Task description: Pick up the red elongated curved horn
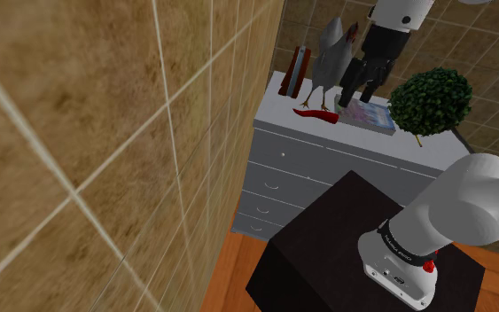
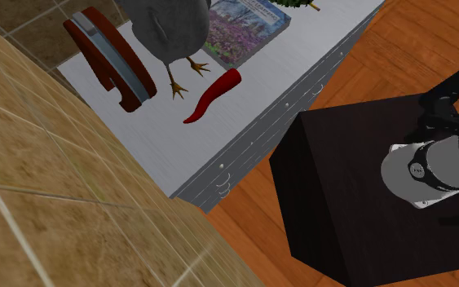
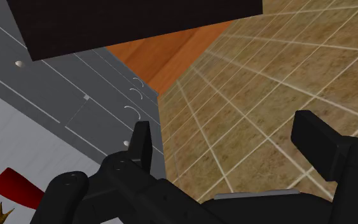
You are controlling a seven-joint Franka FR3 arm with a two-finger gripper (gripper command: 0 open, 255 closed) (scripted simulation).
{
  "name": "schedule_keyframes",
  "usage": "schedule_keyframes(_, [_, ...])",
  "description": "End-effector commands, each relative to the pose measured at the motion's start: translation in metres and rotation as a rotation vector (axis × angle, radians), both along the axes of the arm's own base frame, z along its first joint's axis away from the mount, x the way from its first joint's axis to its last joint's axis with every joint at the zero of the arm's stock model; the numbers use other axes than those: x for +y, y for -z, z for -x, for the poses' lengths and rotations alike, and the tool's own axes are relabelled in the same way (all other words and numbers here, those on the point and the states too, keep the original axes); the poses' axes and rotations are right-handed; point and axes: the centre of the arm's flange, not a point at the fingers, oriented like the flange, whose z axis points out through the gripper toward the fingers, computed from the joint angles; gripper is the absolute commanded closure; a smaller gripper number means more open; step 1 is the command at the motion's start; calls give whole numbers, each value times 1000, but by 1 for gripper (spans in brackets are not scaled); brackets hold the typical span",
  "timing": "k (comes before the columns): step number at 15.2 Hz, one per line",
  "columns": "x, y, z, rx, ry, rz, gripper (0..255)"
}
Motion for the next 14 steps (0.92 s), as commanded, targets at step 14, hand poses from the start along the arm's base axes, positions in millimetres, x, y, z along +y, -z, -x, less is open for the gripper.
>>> schedule_keyframes(14, [-120,91,-75,62,-199,49,0])
